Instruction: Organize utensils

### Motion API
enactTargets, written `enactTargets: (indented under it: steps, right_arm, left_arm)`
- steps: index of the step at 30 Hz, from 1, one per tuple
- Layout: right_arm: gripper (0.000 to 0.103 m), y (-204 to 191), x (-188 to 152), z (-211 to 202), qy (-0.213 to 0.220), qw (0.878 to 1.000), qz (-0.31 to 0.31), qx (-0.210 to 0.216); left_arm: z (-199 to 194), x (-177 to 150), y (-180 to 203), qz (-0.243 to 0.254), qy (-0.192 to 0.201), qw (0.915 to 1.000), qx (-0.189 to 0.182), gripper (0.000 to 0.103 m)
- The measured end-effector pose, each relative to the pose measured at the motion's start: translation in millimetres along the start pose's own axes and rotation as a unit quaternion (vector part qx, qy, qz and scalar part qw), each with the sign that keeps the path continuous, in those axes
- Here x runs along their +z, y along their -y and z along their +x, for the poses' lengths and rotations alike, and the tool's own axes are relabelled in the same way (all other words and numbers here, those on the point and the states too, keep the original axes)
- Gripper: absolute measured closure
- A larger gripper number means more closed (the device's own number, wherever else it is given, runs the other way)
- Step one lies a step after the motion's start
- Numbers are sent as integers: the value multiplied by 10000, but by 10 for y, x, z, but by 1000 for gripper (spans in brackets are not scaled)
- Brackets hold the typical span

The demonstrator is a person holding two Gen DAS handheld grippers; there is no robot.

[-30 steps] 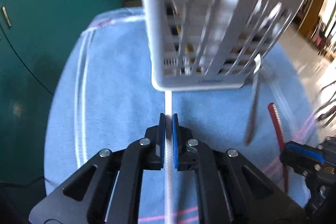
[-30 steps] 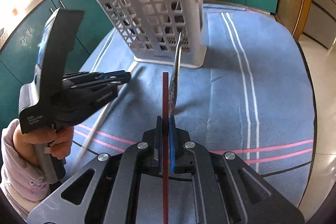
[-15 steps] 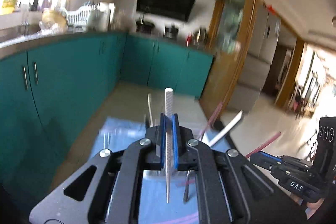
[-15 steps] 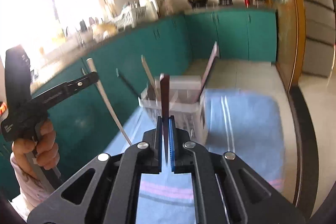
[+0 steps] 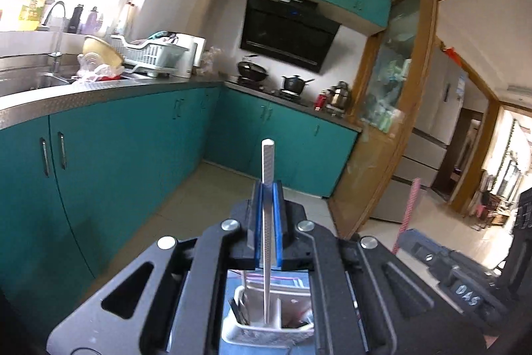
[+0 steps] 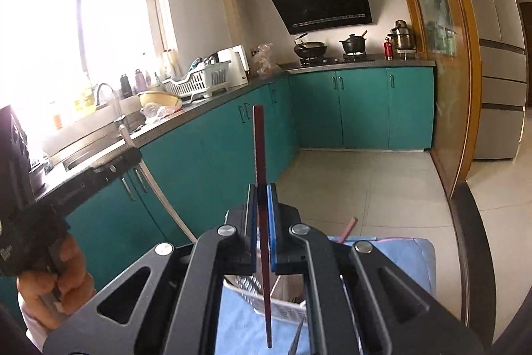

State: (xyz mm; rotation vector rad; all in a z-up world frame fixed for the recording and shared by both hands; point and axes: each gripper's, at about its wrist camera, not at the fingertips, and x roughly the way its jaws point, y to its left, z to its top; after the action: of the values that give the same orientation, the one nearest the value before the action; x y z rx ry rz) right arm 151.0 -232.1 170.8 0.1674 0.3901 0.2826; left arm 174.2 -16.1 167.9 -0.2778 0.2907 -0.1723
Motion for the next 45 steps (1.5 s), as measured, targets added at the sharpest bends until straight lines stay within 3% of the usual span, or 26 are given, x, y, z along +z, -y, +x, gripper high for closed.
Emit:
enactTargets:
  steps: [7, 17, 19, 21, 23, 28, 33, 38, 41, 45]
  right_arm:
    - [97, 35, -60, 340, -115, 9997, 93, -181]
    - [100, -55, -483, 800, -1047, 9927, -493, -346]
    - [99, -53, -538, 799, -1168, 9907, -598, -361]
    - [94, -39, -600, 805, -1351, 9878, -674, -382]
    - [87, -11, -663, 801, -1529, 9848, -731, -388]
    - [85, -11, -835, 878, -2258, 9675, -1078, -354]
    - [85, -40, -814, 1104, -3284, 9382, -1090, -86]
    - [86, -87, -738, 1422, -3910, 9106, -1284, -386]
    - [86, -22, -815, 1594, -4391, 8908, -1085, -431]
    - [86, -10, -847, 1776, -4599, 8768, -1198, -730]
  left_arm:
    - [247, -177, -23, 38, 9, 9998, 181, 97]
    - [486, -581, -19, 300, -391, 9988, 2, 97]
    - [456, -625, -59, 317, -396, 9987, -50, 88]
    - [419, -669, -89, 372, -392, 9985, -73, 72]
    - [365, -711, -147, 390, -387, 9984, -117, 68]
    - [129, -807, -421, 149, -354, 9992, -146, 59]
    - [-141, -1025, -811, -127, -176, 9998, 29, 53]
    - [12, -1273, -1042, -24, -474, 9985, 289, 53]
    - [113, -1385, -1129, -43, -631, 9972, 402, 53]
    - [225, -1473, -1136, 98, -771, 9961, 420, 52]
